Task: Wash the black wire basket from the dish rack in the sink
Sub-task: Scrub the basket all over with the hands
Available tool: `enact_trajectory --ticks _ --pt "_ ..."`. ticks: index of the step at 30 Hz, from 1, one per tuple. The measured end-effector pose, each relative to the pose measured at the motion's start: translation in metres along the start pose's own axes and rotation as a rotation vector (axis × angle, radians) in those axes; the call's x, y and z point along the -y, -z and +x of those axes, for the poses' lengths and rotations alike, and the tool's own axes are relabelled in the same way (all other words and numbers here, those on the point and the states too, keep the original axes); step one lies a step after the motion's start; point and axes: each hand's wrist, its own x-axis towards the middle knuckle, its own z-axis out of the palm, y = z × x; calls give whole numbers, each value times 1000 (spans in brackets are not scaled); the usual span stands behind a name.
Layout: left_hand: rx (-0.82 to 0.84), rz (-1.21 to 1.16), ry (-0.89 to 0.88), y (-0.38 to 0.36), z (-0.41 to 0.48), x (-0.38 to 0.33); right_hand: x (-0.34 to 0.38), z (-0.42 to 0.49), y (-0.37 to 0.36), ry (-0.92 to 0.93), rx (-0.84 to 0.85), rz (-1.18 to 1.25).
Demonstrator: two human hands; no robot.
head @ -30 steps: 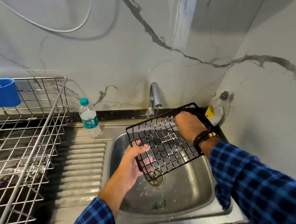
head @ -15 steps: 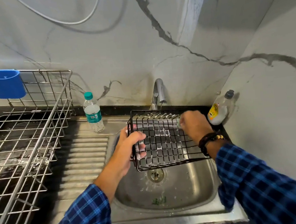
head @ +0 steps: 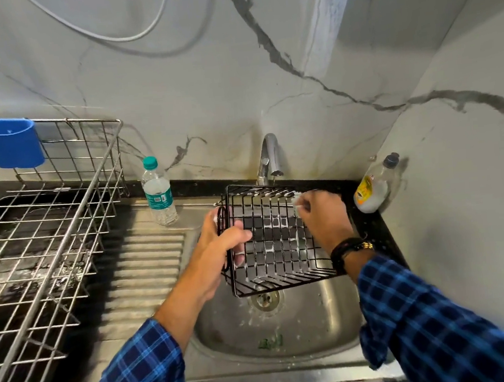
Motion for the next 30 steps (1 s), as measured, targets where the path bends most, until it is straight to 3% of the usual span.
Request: enact_trajectory --ticks 2,5,7,9,11,13,17,23,25,28,30 --pt "-41 -24 -23 -1 -3 -2 -4 -2 -4 105 135 -85" --pt "-65 21 -47 -1 -6 -2 -14 -8 -2 206 350 -413" --pt "-53 43 -61 -5 -8 -2 -15 -8 1 274 337 -550" --pt "-42 67 -87 -8 -10 -6 -10 -7 7 308 219 -590" --pt "-23 117 -124 -9 -11 -14 -11 -4 13 295 99 -600" --pt "-36 159 -133 -9 -9 -20 -18 -3 14 285 106 -627" --pt "-98 172 -182 -12 -9 -22 -25 -12 -4 406 336 -604" --pt "-26 279 -244 -13 -17 -16 -30 -19 -9 264 569 -269" --pt "1 270 -261 -13 -20 -16 -32 -18 -3 179 523 -232" --pt "8 230 -284 -17 -18 -16 -30 -18 -3 124 309 -335" --pt "2 216 -329 -18 -19 -18 -21 -26 -9 134 292 -376"
